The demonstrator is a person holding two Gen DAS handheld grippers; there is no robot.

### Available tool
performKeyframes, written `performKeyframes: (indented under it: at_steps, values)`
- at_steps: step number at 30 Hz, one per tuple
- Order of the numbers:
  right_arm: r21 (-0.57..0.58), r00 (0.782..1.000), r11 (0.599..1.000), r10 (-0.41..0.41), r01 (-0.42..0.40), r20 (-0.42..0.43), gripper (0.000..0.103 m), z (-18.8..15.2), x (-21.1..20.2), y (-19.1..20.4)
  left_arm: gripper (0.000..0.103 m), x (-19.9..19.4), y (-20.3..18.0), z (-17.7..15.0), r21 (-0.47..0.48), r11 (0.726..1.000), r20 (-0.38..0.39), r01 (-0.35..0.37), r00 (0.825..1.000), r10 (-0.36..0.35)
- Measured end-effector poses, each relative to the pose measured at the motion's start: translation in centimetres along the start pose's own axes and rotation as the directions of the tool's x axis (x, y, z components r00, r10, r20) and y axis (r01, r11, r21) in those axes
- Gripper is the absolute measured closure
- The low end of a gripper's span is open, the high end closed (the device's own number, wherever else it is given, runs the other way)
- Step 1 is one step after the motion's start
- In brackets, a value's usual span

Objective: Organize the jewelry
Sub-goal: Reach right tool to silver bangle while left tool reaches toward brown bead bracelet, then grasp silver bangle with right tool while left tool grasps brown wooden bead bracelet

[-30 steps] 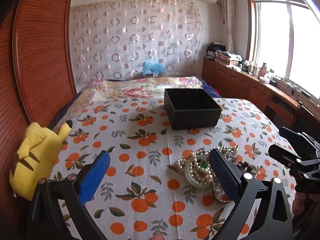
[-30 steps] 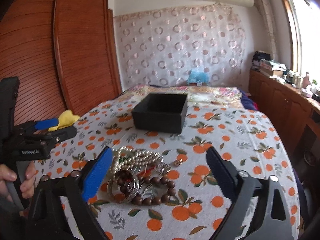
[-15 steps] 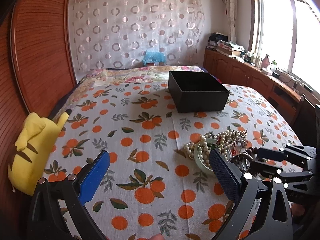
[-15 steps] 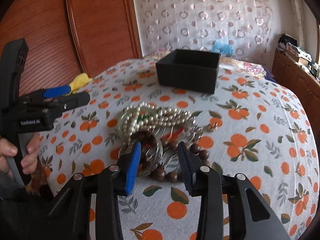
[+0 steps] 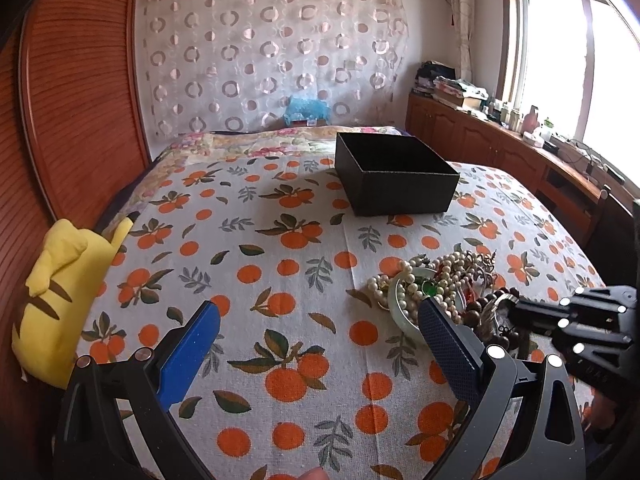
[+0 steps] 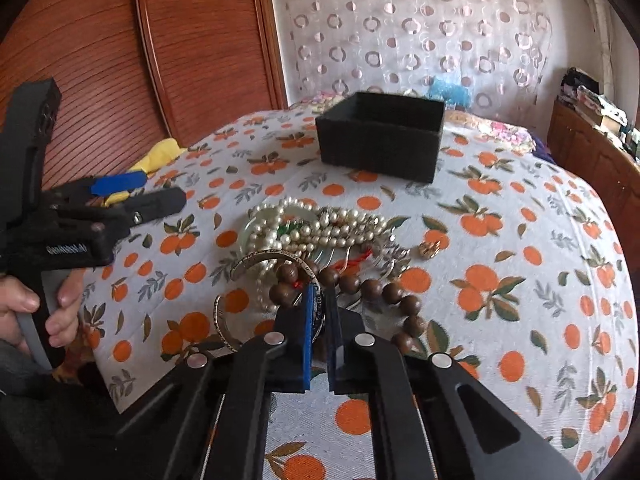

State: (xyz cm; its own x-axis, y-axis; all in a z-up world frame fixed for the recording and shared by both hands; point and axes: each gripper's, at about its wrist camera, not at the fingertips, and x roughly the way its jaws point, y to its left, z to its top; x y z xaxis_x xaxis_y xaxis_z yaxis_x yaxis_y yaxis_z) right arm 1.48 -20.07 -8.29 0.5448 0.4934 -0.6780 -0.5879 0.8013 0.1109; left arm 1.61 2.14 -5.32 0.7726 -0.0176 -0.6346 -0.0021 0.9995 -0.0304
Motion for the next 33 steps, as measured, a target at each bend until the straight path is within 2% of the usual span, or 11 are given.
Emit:
performKeyframes:
  at_steps: [3, 9, 15, 16, 18, 19, 21, 24, 27, 33]
  values:
    - [0.01, 0.999, 1.0, 0.0, -0.001, 0.033, 0.098, 0.3, -1.2, -0.6, 0.008, 0.3, -0.1, -0.1, 0.003, 1.0, -0.01, 0.006, 1.0, -0.006]
    - [0.019, 0.996, 0.998, -0.063, 0.062, 0.063, 0.098, 0.3, -3.1, -2.6, 0.008, 0.5, -1.2, -0.2, 0.034, 0.999, -0.015, 0.042, 0.999, -0.042]
    - [0.044, 0.991, 0.992, -0.121, 0.119, 0.053, 0.098, -0.6, -3.6, -5.1, 0.009, 0.4, -4.0, 0.2, 0.092, 0.982, -0.016, 0.164, 0.986, -0.163]
    - [0.048, 0.99, 0.991, -0.128, 0.125, 0.052, 0.098, -0.7, -3.6, -5.4, 0.012, 0.5, -4.5, 0.3, 0.107, 0.978, -0.02, 0.182, 0.983, -0.18]
    - [0.058, 0.989, 0.989, -0.14, 0.137, 0.05, 0.098, -1.0, -3.8, -6.2, 0.029, 1.0, -5.9, 0.4, 0.138, 0.965, -0.051, 0.224, 0.974, -0.219]
    - [0.063, 0.988, 0.988, -0.146, 0.143, 0.049, 0.098, -1.2, -3.9, -6.5, 0.034, 1.4, -6.6, 0.5, 0.152, 0.956, -0.072, 0.251, 0.968, -0.242]
    - [0.068, 0.987, 0.986, -0.153, 0.15, 0.048, 0.098, -1.3, -3.9, -6.9, 0.053, 2.1, -7.8, 0.4, 0.174, 0.944, -0.107, 0.282, 0.958, -0.266]
    - [0.074, 0.987, 0.986, -0.156, 0.152, 0.046, 0.098, -1.5, -3.9, -7.3, 0.066, 2.9, -9.5, 0.3, 0.212, 0.928, -0.147, 0.305, 0.949, -0.279]
    - [0.075, 0.987, 0.986, -0.154, 0.15, 0.043, 0.098, -1.6, -3.9, -7.5, 0.074, 3.8, -10.2, 0.3, 0.225, 0.926, -0.176, 0.302, 0.948, -0.266]
    - [0.071, 0.989, 0.987, -0.145, 0.142, 0.038, 0.098, -1.9, -3.8, -7.6, 0.075, 4.9, -10.5, 0.1, 0.234, 0.927, -0.214, 0.294, 0.946, -0.246]
